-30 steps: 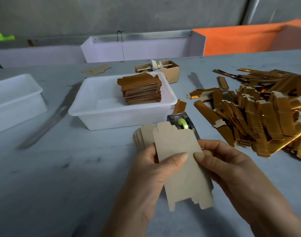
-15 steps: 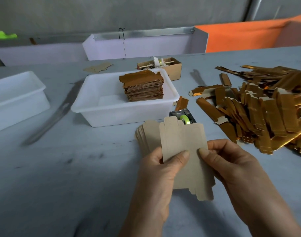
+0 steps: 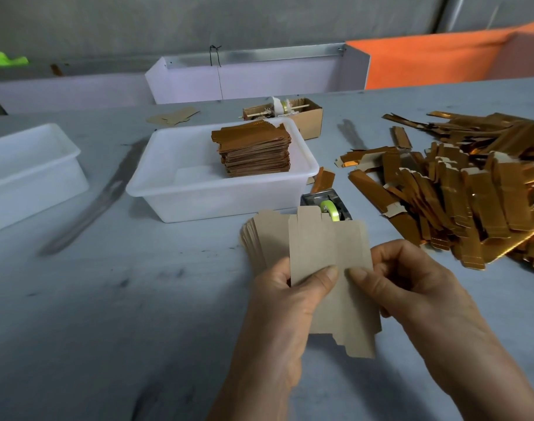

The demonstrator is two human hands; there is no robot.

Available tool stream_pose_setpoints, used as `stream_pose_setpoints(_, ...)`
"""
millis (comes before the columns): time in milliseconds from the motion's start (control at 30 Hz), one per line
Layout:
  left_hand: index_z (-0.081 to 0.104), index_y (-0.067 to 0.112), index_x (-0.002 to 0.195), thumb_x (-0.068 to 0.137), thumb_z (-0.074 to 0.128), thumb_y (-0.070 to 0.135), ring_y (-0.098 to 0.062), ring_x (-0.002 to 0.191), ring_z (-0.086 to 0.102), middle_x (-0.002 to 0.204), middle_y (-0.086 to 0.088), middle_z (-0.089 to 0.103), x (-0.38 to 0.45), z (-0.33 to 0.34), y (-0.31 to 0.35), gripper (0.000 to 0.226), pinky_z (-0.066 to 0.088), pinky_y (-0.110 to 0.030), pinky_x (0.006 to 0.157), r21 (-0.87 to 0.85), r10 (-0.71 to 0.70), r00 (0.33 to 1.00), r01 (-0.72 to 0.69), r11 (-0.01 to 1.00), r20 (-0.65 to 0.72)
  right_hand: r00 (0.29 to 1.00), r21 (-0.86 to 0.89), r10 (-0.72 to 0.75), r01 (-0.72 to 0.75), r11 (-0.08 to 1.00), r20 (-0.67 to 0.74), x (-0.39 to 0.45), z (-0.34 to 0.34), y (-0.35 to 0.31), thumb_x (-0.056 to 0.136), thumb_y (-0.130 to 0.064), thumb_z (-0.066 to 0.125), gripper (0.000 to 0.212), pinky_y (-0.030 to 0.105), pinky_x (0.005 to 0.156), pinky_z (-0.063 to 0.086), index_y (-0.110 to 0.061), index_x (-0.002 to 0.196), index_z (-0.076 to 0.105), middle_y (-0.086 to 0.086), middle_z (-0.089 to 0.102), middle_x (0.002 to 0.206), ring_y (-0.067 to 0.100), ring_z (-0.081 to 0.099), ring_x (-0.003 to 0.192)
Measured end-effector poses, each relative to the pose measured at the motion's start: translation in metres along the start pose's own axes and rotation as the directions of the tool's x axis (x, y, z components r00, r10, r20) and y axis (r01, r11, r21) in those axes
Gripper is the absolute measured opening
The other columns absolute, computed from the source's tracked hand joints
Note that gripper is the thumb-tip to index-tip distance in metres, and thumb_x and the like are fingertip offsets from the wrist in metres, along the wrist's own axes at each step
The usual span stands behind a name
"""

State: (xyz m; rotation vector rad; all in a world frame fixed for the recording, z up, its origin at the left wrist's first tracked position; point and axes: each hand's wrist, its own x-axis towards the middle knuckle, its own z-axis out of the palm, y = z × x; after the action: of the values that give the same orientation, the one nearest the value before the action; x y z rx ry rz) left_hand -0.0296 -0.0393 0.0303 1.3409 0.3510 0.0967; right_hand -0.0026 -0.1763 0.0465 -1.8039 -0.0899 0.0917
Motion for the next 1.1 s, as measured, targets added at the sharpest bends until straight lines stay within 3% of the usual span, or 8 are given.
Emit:
stream_pose_setpoints(100,0.074,0.017,0.091,0.079,0.075,0.013,-0.022,0.083,0.071,0.083,-0.001,0.076,0.0,0.002,0.0,0.012,0.057,-0.036,0.074,0.043,0.025,1.0,-0.025,0.999,-0.014,1.0,-0.04,-0.019,0.018,0.999,-0.023,-0.003,0.001,0.001,0.07,-0.035,0.07,0.013,0.021,0.05,0.05,-0.03,0.073,0.058,0.001,0.06,0.072,0.01,0.058,0.066)
stream_pose_setpoints(233,0.073,0.018,0.082,0.072,0.079,0.018,-0.021,0.072,0.071,0.075,-0.002,0.074,0.001,0.005,-0.001,0.012,0.059,-0.037,0.061,0.119,0.101,0.994,-0.095,0.988,-0.045,0.957,-0.269,-0.28,0.251,0.93,-0.078,-0.013,0.013,-0.004,0.072,-0.052,0.058,0.02,0.011,0.05,0.044,-0.034,0.079,0.053,-0.015,0.06,0.077,0.002,0.056,0.066)
stream_pose_setpoints(400,0.074,0.021,0.079,0.078,0.074,0.025,-0.021,0.059,0.067,0.068,-0.007,0.071,-0.004,0.006,0.002,0.004,0.053,-0.032,0.046,0.076,0.082,0.997,-0.081,0.994,-0.005,0.92,-0.215,-0.39,0.372,0.903,-0.043,-0.018,0.026,-0.005,0.082,-0.046,0.05,0.012,0.006,0.043,0.04,-0.037,0.084,0.056,-0.008,0.063,0.069,0.002,0.06,0.055)
stream_pose_setpoints(600,0.074,0.018,0.087,0.086,0.064,0.04,-0.024,0.078,0.069,0.081,-0.007,0.073,-0.002,-0.005,0.005,0.025,0.057,-0.04,0.073,0.077,0.012,0.985,-0.026,0.997,0.172,0.942,-0.341,-0.335,0.313,0.886,-0.007,-0.014,0.022,0.002,0.081,-0.034,0.058,0.015,0.007,0.06,0.047,-0.037,0.095,0.061,-0.012,0.064,0.07,-0.002,0.063,0.068)
stream_pose_setpoints(733,0.076,0.02,0.095,0.092,0.06,0.018,-0.03,0.093,0.069,0.091,-0.008,0.075,-0.003,-0.011,0.007,0.016,0.055,-0.047,0.087,0.138,0.014,0.985,-0.038,0.99,0.171,0.99,-0.052,-0.124,0.121,0.991,-0.065,-0.013,0.018,-0.001,0.067,-0.047,0.062,0.024,0.022,0.056,0.052,-0.033,0.087,0.063,-0.005,0.065,0.068,0.007,0.063,0.063)
stream_pose_setpoints(833,0.073,0.018,0.104,0.09,0.061,0.016,-0.018,0.094,0.071,0.095,-0.001,0.076,-0.007,-0.01,0.011,0.019,0.054,-0.038,0.089,0.159,-0.051,0.962,0.008,0.987,0.268,0.999,0.093,0.031,-0.029,0.995,-0.019,-0.009,0.013,0.001,0.058,-0.054,0.065,0.041,0.031,0.071,0.052,-0.027,0.088,0.068,-0.002,0.069,0.076,0.01,0.066,0.073)
stream_pose_setpoints(933,0.067,0.019,0.103,0.087,0.067,0.014,-0.014,0.087,0.072,0.091,0.001,0.076,-0.009,-0.006,0.009,0.017,0.056,-0.038,0.087,0.211,-0.053,0.969,0.001,0.977,0.241,0.988,0.284,0.12,-0.145,0.948,0.101,-0.008,0.012,0.0,0.064,-0.034,0.068,0.027,0.029,0.076,0.052,-0.022,0.088,0.075,0.001,0.074,0.085,0.014,0.07,0.083)
stream_pose_setpoints(1100,0.069,0.019,0.083,0.084,0.072,0.024,-0.018,0.074,0.069,0.076,-0.003,0.072,-0.007,-0.006,0.003,0.006,0.056,-0.036,0.072,0.294,0.073,0.989,-0.108,0.95,0.128,0.995,0.321,0.092,-0.097,0.942,0.029,-0.006,0.014,-0.005,0.062,-0.027,0.066,0.021,0.01,0.053,0.049,-0.02,0.081,0.074,-0.001,0.074,0.078,0.008,0.069,0.07)
